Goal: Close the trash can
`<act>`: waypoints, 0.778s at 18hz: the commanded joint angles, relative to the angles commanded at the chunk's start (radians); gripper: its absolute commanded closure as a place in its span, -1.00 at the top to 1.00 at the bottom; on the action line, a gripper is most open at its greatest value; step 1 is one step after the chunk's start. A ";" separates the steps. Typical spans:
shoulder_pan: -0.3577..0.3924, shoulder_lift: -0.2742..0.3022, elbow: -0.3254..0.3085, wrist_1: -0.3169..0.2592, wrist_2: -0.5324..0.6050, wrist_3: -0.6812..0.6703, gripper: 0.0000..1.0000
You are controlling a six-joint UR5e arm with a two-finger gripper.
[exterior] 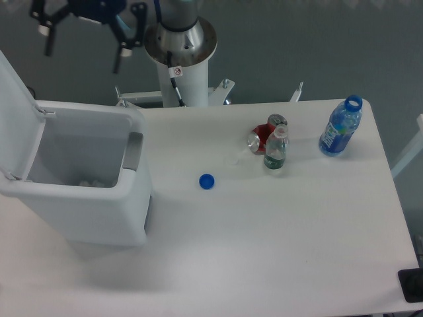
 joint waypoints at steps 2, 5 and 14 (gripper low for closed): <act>-0.018 -0.002 0.000 0.000 -0.054 -0.014 1.00; -0.037 -0.003 -0.003 0.002 -0.085 -0.009 0.96; -0.095 -0.021 0.000 0.009 -0.203 0.009 -0.09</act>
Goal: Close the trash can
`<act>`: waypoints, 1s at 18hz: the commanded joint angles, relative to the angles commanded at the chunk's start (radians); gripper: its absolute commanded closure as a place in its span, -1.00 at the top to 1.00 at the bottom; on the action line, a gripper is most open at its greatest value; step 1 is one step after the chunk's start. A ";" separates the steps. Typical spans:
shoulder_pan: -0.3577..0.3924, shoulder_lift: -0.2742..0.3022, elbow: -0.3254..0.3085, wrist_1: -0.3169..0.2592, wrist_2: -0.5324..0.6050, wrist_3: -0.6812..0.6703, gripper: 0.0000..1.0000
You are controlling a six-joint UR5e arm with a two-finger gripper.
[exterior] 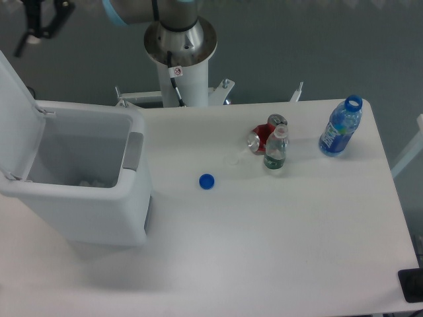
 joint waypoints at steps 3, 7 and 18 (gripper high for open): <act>-0.026 -0.009 0.000 0.000 -0.049 0.020 -0.09; -0.060 -0.040 0.000 0.002 -0.083 0.063 -0.09; -0.133 -0.112 0.046 0.002 -0.083 0.072 -0.32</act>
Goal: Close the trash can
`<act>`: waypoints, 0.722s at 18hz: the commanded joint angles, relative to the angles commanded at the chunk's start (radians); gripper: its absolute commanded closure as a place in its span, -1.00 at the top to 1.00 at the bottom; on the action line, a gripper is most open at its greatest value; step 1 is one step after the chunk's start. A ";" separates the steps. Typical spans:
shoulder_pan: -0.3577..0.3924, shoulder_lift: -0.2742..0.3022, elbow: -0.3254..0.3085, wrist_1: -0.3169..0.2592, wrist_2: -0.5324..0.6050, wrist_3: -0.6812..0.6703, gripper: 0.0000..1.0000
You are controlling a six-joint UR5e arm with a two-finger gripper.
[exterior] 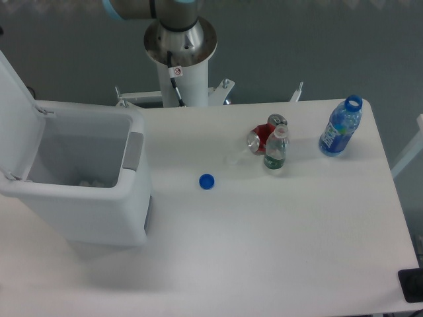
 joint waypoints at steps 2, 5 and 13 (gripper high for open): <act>-0.003 0.002 0.000 0.000 0.000 0.003 -0.36; -0.008 0.000 -0.002 0.000 0.000 0.008 -0.44; -0.026 -0.018 -0.006 0.000 0.000 0.008 -0.44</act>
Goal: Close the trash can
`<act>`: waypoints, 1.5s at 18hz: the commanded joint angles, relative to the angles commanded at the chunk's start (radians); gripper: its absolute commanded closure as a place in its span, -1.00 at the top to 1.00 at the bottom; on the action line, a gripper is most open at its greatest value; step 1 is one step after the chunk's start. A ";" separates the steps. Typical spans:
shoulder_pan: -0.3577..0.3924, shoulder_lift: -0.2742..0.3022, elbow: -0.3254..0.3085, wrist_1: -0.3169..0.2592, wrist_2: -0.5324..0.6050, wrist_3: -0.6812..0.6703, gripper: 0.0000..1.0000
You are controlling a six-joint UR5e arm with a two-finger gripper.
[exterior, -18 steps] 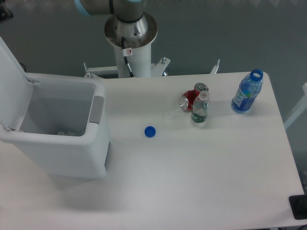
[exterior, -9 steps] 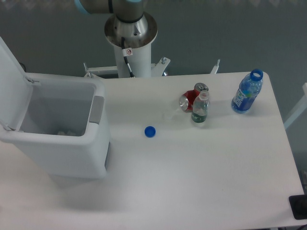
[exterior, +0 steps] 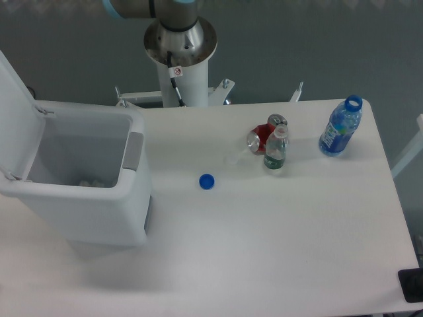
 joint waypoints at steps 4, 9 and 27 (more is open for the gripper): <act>-0.009 -0.017 0.012 0.000 0.000 0.000 -0.44; -0.018 -0.028 0.005 0.000 0.002 0.000 -0.44; -0.026 -0.034 -0.018 0.000 0.003 0.000 -0.44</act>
